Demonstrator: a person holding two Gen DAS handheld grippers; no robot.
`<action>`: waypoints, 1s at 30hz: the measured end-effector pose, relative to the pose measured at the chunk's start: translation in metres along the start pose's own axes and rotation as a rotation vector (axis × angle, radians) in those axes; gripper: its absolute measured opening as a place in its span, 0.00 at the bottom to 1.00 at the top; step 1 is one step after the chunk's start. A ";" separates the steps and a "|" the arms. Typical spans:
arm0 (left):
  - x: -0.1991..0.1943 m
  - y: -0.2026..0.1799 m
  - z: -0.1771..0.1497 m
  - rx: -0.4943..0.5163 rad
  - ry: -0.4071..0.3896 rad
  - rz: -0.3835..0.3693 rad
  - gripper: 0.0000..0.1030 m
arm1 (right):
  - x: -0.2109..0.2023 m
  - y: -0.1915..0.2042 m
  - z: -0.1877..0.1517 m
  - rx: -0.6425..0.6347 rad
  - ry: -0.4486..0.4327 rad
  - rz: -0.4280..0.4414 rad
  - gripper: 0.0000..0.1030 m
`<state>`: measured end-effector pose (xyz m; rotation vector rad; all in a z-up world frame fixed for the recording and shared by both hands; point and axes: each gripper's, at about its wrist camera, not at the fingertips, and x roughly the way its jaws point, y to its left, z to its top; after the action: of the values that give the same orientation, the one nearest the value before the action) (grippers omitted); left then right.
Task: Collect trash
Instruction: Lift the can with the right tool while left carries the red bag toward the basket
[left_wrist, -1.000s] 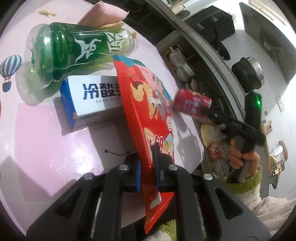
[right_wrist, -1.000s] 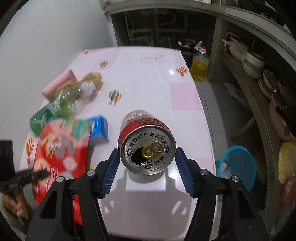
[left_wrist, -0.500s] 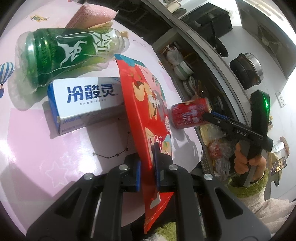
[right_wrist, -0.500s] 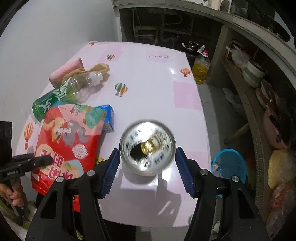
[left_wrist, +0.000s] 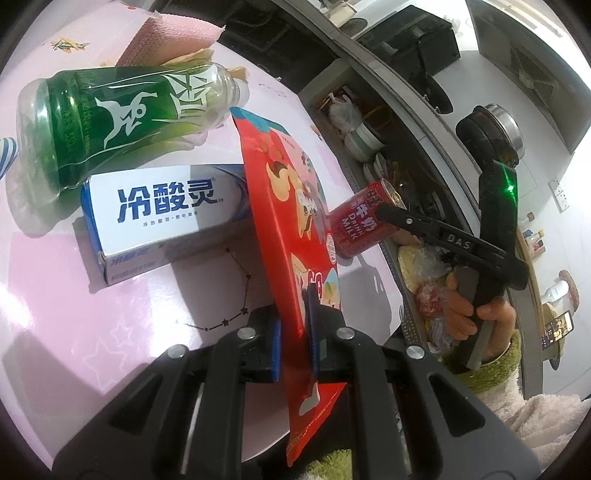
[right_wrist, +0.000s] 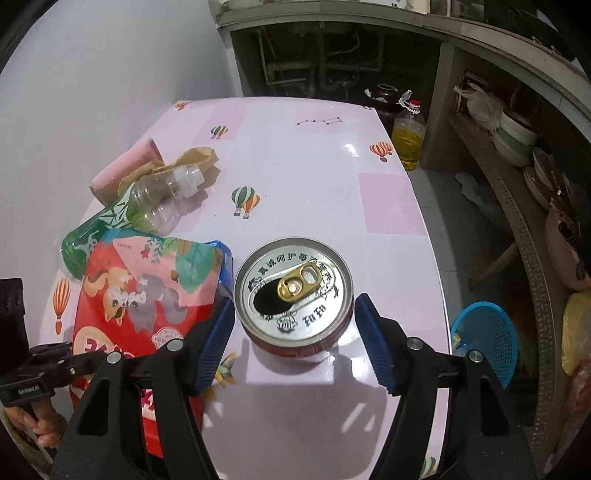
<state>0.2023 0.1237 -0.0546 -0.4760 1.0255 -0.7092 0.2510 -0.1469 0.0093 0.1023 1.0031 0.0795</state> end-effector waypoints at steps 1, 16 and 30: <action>0.000 -0.001 0.000 0.001 -0.001 0.001 0.10 | 0.002 0.001 -0.001 -0.001 -0.006 -0.005 0.64; -0.008 -0.015 0.004 0.041 -0.029 -0.003 0.09 | -0.009 -0.004 -0.020 0.060 -0.089 -0.032 0.62; -0.004 -0.056 0.019 0.129 -0.047 0.024 0.08 | -0.057 -0.047 -0.046 0.199 -0.205 0.004 0.62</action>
<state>0.2007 0.0885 -0.0072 -0.3664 0.9335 -0.7344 0.1822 -0.1980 0.0264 0.2888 0.8038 -0.0278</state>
